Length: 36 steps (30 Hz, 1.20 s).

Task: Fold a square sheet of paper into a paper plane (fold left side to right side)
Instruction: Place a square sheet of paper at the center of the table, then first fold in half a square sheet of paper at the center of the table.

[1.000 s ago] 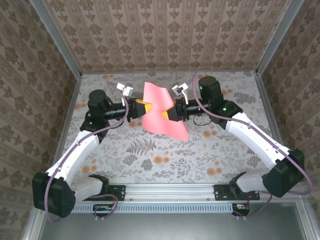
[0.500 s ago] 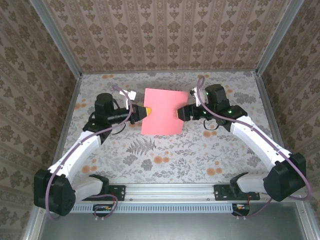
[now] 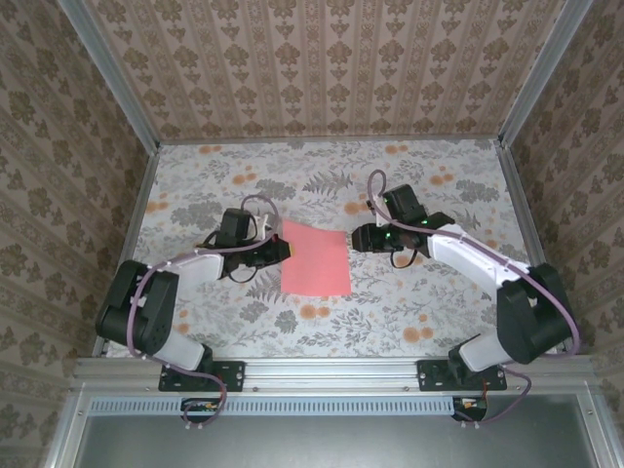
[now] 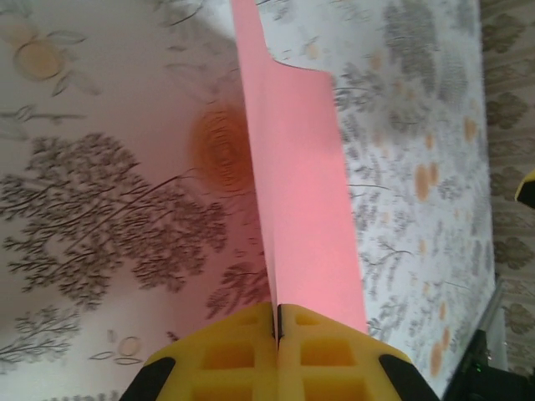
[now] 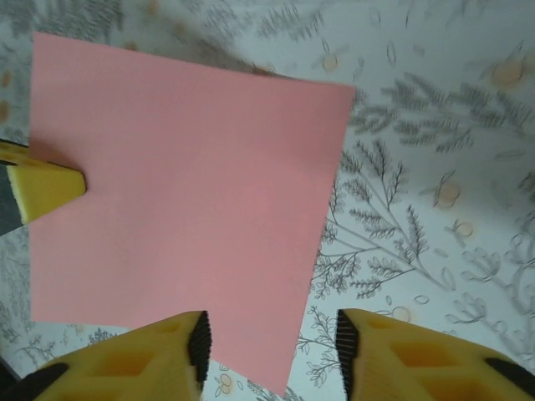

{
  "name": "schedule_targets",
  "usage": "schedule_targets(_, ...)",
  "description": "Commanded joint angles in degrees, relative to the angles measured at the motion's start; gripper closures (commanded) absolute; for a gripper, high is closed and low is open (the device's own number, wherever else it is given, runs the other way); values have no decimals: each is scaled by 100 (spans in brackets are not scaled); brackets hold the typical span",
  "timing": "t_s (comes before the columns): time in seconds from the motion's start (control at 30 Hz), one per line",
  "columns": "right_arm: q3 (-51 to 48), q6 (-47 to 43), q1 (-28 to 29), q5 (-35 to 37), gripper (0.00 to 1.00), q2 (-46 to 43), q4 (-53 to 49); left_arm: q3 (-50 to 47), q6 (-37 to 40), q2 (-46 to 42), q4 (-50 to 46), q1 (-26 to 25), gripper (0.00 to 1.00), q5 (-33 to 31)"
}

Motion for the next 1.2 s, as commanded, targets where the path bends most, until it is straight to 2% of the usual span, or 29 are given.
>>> schedule_targets(0.0,-65,492,142,-222,65,400,523,170,-23,205,-189,-27,99,-271)
schedule_targets(0.1,5,726,233,-236,73,795,773,289,120,231,-516,-32,98,-354)
schedule_targets(0.2,156,839,296,-250,76,1195,880,355,184,201,-659,-24,97,-366)
schedule_targets(0.47,555,809,496,-2,78,1958,558,471,145,177,-743,-32,92,-267)
schedule_targets(0.53,586,796,515,34,79,2075,463,511,89,159,-731,-40,87,-201)
schedule_targets(0.7,588,761,544,140,79,2248,273,675,-122,110,-564,-112,65,22)
schedule_targets(0.77,576,750,545,154,79,2287,241,781,-249,129,-414,-189,57,291)
schedule_targets(0.87,549,739,553,176,79,2308,234,950,-461,249,-203,-322,48,442)
schedule_targets(1.0,497,741,557,164,78,2235,324,1194,-700,577,89,-631,43,564)
schedule_targets(1.17,398,770,522,143,77,1892,528,1518,-791,1097,253,-838,41,612)
